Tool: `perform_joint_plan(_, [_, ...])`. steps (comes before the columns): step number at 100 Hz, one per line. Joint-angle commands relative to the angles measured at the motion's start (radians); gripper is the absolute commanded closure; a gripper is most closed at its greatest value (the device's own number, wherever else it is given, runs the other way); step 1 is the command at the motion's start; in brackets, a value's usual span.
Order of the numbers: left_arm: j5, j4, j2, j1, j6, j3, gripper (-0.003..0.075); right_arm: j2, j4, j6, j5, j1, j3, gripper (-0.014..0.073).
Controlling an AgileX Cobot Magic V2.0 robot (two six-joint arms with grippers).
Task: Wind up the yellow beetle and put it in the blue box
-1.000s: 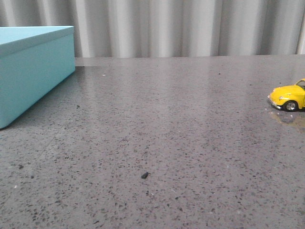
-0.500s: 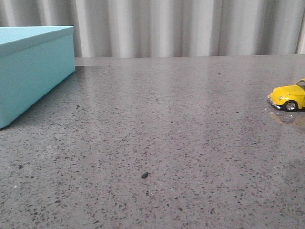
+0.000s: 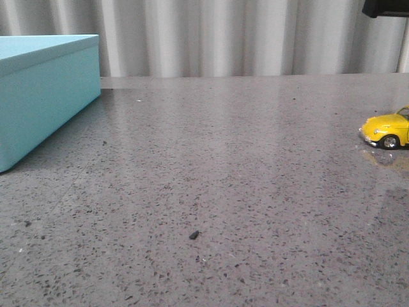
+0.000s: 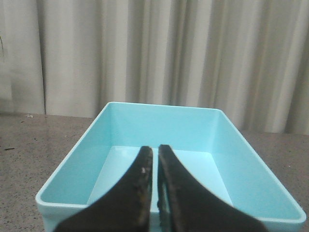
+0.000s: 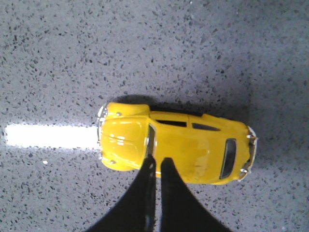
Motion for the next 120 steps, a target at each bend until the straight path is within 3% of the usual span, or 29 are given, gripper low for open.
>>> perform_joint_plan(1, [-0.068, 0.000, 0.019, 0.001, -0.011, -0.038, 0.0741, -0.029, 0.003, 0.001, -0.016, -0.002, -0.031, 0.0655])
perform_joint_plan(101, [-0.068, 0.000, 0.019, 0.001, -0.011, -0.038, 0.0741, 0.047, -0.046, 0.013, 0.000, -0.002, -0.028, 0.0655])
perform_joint_plan(120, [-0.068, 0.000, 0.019, 0.001, -0.011, -0.038, 0.0741, 0.047, -0.053, 0.013, 0.002, -0.042, -0.028, 0.0655])
